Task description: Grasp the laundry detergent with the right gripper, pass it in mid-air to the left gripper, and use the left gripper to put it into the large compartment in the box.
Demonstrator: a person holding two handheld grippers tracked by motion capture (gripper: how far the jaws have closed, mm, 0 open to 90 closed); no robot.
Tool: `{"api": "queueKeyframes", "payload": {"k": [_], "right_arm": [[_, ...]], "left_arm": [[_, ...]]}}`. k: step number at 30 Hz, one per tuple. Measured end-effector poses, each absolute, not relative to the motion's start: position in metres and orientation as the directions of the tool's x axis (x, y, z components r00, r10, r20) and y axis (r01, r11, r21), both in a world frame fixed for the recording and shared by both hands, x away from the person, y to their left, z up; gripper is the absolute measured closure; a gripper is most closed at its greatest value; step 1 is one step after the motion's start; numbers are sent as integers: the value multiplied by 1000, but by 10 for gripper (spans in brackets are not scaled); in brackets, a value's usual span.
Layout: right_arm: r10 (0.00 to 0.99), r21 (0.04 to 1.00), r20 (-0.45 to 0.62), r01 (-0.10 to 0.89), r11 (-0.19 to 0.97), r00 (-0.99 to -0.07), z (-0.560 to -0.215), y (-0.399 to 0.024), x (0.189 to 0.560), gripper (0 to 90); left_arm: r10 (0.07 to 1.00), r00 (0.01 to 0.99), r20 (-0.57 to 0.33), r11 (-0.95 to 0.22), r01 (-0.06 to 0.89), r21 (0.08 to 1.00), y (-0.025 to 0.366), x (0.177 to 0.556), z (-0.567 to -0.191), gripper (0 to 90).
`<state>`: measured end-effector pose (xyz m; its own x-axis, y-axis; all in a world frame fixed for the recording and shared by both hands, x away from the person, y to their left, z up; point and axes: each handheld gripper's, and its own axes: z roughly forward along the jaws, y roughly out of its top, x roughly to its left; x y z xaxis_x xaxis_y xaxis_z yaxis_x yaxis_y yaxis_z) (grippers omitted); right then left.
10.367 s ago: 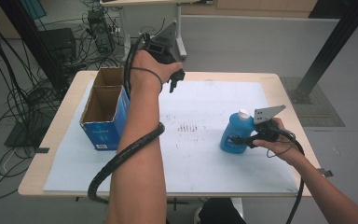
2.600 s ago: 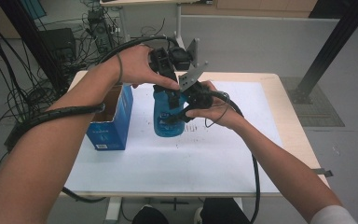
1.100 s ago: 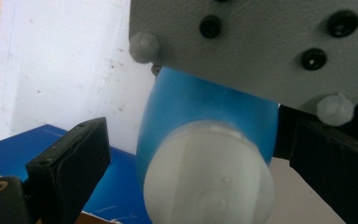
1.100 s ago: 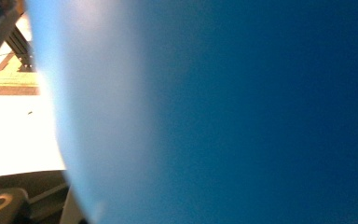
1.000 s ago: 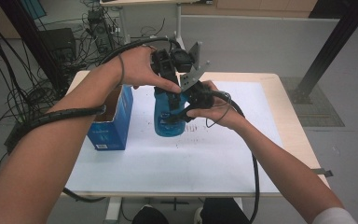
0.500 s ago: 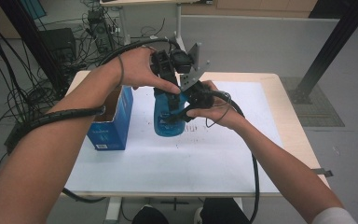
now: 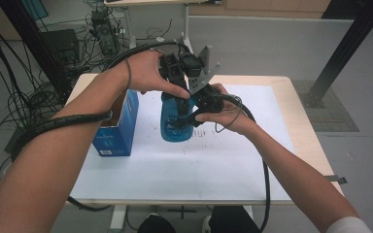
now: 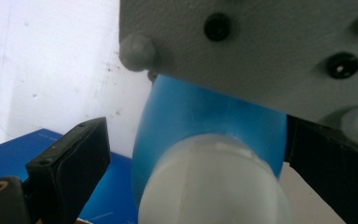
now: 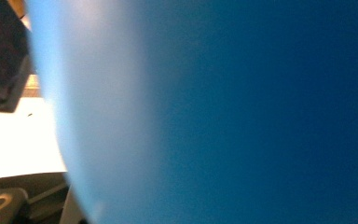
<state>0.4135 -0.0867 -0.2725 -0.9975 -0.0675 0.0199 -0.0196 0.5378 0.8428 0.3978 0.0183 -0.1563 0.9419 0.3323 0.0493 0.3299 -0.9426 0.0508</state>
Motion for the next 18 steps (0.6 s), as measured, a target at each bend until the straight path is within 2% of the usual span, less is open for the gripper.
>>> {"api": "queueKeyframes", "payload": {"k": [18], "right_arm": [[-64,843,2,-33,537,-998,-272,-89,415,436]], "left_arm": [[324,945,50,-946,321,52,16,397,-158,56]]}}
